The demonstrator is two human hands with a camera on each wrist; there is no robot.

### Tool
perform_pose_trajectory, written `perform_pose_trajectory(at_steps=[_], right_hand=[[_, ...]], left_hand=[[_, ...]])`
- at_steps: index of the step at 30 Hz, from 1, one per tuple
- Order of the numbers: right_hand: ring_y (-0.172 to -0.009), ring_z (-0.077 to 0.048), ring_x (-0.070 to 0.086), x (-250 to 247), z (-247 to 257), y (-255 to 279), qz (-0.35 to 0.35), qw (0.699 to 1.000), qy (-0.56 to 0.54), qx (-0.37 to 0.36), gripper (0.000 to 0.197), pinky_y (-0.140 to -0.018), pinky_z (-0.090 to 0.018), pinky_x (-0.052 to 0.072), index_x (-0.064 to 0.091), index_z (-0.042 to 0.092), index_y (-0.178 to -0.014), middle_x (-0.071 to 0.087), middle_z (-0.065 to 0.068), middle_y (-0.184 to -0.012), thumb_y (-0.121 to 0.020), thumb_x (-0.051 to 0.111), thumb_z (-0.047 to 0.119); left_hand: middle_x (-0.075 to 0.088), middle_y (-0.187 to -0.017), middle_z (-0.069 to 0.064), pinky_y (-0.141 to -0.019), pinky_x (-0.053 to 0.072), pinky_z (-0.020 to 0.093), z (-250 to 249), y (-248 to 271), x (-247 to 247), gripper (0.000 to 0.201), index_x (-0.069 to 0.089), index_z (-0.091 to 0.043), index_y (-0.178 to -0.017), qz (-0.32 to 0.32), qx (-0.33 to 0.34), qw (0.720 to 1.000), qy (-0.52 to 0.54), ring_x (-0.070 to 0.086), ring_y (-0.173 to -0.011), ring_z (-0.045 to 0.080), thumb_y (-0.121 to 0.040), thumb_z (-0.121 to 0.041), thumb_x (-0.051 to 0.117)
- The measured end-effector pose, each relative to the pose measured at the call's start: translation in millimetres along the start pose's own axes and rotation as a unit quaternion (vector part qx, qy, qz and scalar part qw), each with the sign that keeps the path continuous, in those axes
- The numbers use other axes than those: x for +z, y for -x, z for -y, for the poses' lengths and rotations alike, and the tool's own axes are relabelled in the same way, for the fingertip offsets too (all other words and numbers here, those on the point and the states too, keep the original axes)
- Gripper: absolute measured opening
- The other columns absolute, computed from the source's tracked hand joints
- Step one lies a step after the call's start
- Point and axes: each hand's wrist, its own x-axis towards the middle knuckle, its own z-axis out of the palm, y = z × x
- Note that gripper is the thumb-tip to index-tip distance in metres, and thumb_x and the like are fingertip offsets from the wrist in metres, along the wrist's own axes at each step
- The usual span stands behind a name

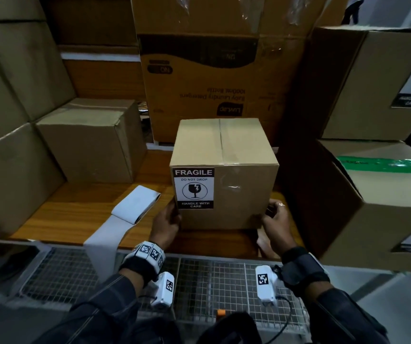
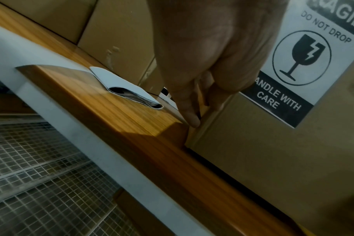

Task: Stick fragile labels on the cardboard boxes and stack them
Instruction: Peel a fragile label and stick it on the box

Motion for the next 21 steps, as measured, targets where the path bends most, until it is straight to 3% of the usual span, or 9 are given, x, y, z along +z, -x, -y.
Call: perform_pose_trajectory(at_steps=[3,6,8,9,11,14,15,18,21], right_hand=[[-0.108,-0.009,0.063,3.2,22.4,7.4,-0.009,0.998,0.006,-0.056,0.038,-0.081,-0.025,0.057,0.059,0.019,-0.109,0.066,0.003,-0.113,-0.088,0.07,-0.01],[-0.117,-0.017,0.062,-0.9,44.4,16.5,-0.032,0.993,0.03,-0.109,0.038,-0.095,-0.04,0.057,0.059,0.021,-0.114,0.066,-0.002,-0.122,-0.088,0.075,-0.001],[-0.119,-0.02,0.062,-6.0,63.3,25.0,-0.048,0.987,0.043,-0.145,0.038,-0.099,-0.048,0.055,0.058,0.027,-0.114,0.066,-0.004,-0.125,-0.089,0.075,0.004],[-0.117,-0.018,0.064,-8.5,74.5,29.8,-0.054,0.984,0.045,-0.163,0.038,-0.1,-0.049,0.055,0.057,0.031,-0.113,0.067,-0.003,-0.124,-0.09,0.074,0.005],[-0.111,-0.007,0.065,-14.4,95.7,40.4,-0.071,0.979,0.039,-0.185,0.036,-0.1,-0.042,0.056,0.056,0.03,-0.117,0.067,0.005,-0.12,-0.094,0.07,0.007],[-0.113,-0.005,0.066,-28.3,127.1,54.3,-0.107,0.968,0.029,-0.224,0.04,-0.101,-0.037,0.055,0.054,0.023,-0.132,0.068,0.006,-0.125,-0.097,0.067,0.012],[-0.114,-0.005,0.066,-34.9,136.0,58.7,-0.117,0.963,0.036,-0.24,0.041,-0.102,-0.036,0.054,0.053,0.021,-0.136,0.068,0.005,-0.125,-0.097,0.066,0.012],[-0.112,-0.002,0.065,-57.2,157.4,71.6,-0.143,0.944,0.065,-0.289,0.043,-0.097,-0.028,0.055,0.053,0.012,-0.14,0.068,0.008,-0.121,-0.099,0.062,0.008],[-0.119,-0.01,0.065,-79.4,173.8,82.5,-0.166,0.929,0.084,-0.321,0.046,-0.094,-0.027,0.056,0.054,0.013,-0.143,0.068,0.001,-0.128,-0.098,0.06,0.016]], left_hand=[[0.049,-0.151,0.008,-0.11,0.04,0.035,-7.1,5.2,-8.8,0.049,0.046,-0.016,-0.149,-0.026,0.08,0.996,-0.006,0.044,-0.139,0.028,-0.102,-0.01,0.058],[0.06,-0.134,0.005,-0.091,0.043,0.01,-31.9,8.4,-25.7,0.039,0.054,-0.009,-0.141,-0.042,0.187,0.981,-0.011,0.057,-0.124,0.025,-0.102,-0.006,0.057],[0.064,-0.123,-0.003,-0.083,0.049,0.011,-61.9,13.5,-39.8,0.034,0.057,-0.022,-0.132,-0.043,0.25,0.967,-0.01,0.063,-0.112,0.017,-0.102,-0.007,0.057],[0.064,-0.124,-0.006,-0.086,0.052,0.015,-77.9,16.4,-47.4,0.037,0.054,-0.028,-0.135,-0.032,0.273,0.961,-0.001,0.063,-0.112,0.011,-0.103,-0.01,0.056],[0.06,-0.136,-0.009,-0.095,0.05,0.012,-105.1,22.4,-60.3,0.047,0.044,-0.031,-0.147,-0.01,0.319,0.948,0.013,0.058,-0.121,0.003,-0.104,-0.017,0.056],[0.051,-0.147,-0.007,-0.101,0.044,0.008,-138.8,32.9,-68.3,0.056,0.036,-0.026,-0.154,0.012,0.358,0.933,0.026,0.051,-0.132,0.007,-0.103,-0.019,0.058],[0.052,-0.146,-0.008,-0.099,0.043,0.007,-149.7,36.7,-68.0,0.057,0.036,-0.026,-0.154,0.021,0.356,0.933,0.039,0.051,-0.131,0.005,-0.103,-0.017,0.058],[0.054,-0.135,-0.015,-0.094,0.044,0.004,-174.1,46.7,-60.0,0.052,0.04,-0.033,-0.147,0.048,0.385,0.919,0.074,0.049,-0.119,-0.017,-0.103,-0.014,0.059],[0.056,-0.136,-0.011,-0.096,0.044,0.006,-195.1,56.9,-47.1,0.049,0.046,-0.025,-0.147,0.05,0.42,0.902,0.08,0.048,-0.119,-0.02,-0.102,-0.013,0.06]])
